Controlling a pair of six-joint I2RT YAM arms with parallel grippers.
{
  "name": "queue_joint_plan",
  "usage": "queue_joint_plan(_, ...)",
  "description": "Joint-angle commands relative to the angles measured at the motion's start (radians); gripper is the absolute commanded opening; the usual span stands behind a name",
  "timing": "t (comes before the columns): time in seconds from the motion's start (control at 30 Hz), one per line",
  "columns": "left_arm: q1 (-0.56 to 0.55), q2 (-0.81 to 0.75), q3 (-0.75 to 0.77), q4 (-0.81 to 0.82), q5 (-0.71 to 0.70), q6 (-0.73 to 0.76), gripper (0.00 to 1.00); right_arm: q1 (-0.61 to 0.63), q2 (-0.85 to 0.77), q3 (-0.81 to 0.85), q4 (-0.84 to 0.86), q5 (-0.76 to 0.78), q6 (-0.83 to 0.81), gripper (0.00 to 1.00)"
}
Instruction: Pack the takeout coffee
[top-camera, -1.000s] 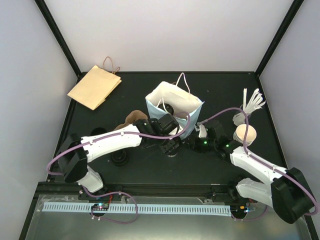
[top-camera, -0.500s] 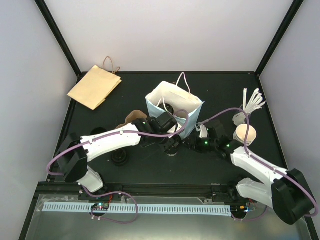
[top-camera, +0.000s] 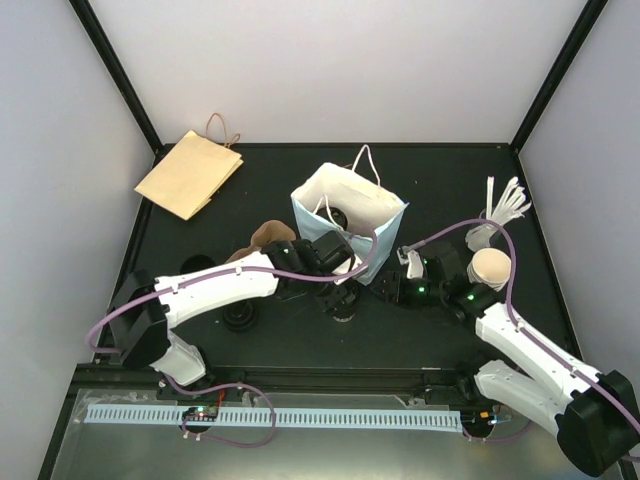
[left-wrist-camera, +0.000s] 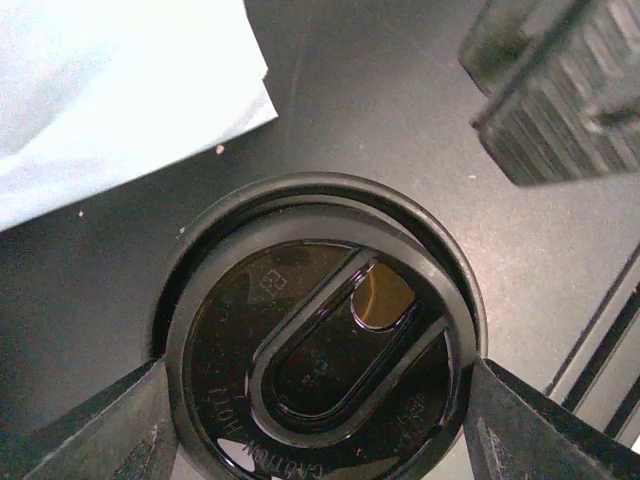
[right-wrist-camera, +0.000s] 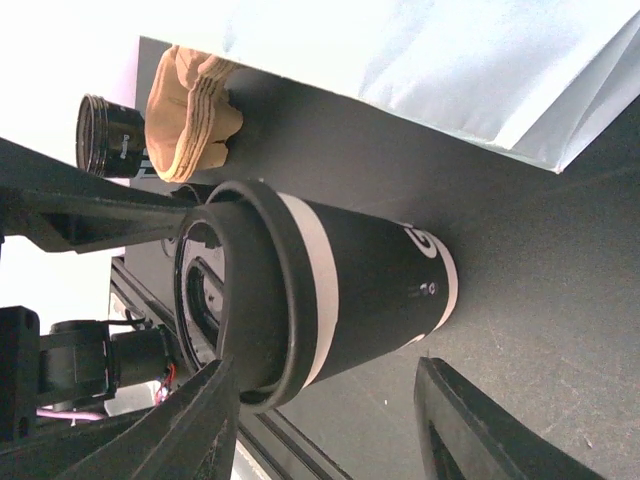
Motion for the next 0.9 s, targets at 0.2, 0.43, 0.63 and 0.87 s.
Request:
queue_joint_plan(0.2, -0.047, -0.057, -0.062, -0.123, 0.046, -0.014, 0.64, 0.002, -0.033, -0.010, -0.019, -0.054, -0.055, 0.51)
queue_joint_plan(0.43, -0.073, -0.075, -0.096, -0.104, 0.021, -0.008, 0.63, 0.002, -0.047, -0.043, 0.031, -0.083, -0.043, 0.51)
queue_joint_plan(0.63, -0.094, -0.096, -0.114, -0.086, 0.007, -0.008, 0.63, 0.002, -0.081, -0.035, 0.012, -0.009, -0.028, 0.49)
queue_joint_plan(0.87, -0.108, -0.116, -0.137, -0.069, -0.006, -0.009, 0.63, 0.002, -0.130, -0.055, 0.016, 0.005, -0.062, 0.51)
